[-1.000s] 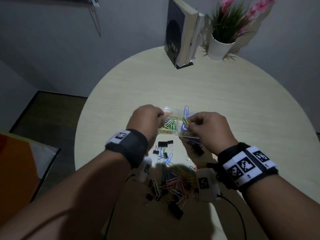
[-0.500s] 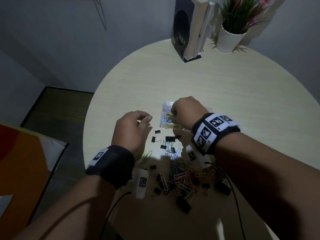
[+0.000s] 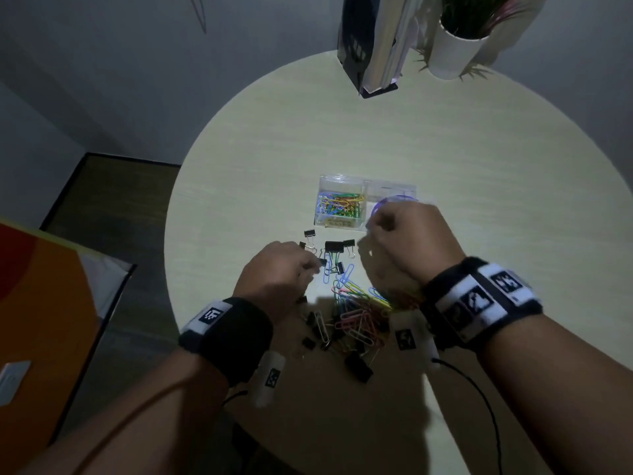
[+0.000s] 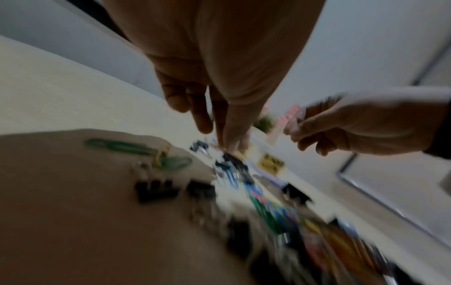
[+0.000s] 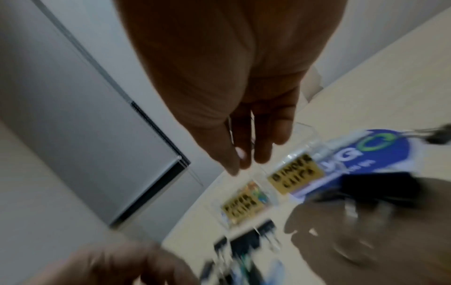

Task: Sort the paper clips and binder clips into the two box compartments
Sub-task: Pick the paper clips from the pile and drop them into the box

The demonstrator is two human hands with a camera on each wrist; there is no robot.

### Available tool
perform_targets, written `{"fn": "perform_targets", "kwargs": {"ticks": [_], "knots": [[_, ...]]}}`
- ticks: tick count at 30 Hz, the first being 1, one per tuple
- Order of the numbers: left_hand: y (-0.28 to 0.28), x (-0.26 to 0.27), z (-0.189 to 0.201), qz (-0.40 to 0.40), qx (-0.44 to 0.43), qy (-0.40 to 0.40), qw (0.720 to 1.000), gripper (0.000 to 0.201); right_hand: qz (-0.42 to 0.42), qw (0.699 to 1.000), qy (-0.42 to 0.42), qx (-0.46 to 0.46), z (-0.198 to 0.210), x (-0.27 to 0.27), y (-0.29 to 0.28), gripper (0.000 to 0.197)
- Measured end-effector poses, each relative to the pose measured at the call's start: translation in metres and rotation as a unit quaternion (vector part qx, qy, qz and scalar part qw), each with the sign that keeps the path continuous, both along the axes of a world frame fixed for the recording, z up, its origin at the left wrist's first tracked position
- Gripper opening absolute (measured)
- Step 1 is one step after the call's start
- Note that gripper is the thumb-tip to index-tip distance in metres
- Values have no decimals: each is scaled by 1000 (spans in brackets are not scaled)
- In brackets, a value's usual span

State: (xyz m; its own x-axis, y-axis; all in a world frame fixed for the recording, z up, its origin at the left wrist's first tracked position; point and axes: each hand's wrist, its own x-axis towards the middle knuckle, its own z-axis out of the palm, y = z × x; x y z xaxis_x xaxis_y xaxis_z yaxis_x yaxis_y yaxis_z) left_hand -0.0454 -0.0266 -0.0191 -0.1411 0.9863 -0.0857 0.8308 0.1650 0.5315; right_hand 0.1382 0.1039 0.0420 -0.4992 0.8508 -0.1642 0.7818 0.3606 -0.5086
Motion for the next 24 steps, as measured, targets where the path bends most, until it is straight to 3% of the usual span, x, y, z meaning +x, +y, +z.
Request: {"fn": "perform_targets", "kwargs": {"ticks": [3, 6, 9, 15, 18, 24], "knots": [[-4, 14, -10, -166, 55, 79, 981, 19, 56, 991, -103, -63, -22, 31, -29, 12], [4, 29, -15, -210, 56, 87, 972, 25, 102, 985, -133, -37, -50, 41, -43, 27], [11, 40, -12, -212, -13, 111, 971, 34, 115, 985, -127, -2, -72, 44, -53, 38], [19, 41, -3, -180, -121, 114, 969, 30, 141, 983, -111, 35, -83, 48, -60, 12], [19, 37, -5, -152, -136, 85, 975, 24, 142, 987, -74, 34, -79, 50, -58, 3], [12, 28, -6, -88, -101, -2, 991, 11, 74, 996, -43, -35, -52, 51, -54, 12]]}}
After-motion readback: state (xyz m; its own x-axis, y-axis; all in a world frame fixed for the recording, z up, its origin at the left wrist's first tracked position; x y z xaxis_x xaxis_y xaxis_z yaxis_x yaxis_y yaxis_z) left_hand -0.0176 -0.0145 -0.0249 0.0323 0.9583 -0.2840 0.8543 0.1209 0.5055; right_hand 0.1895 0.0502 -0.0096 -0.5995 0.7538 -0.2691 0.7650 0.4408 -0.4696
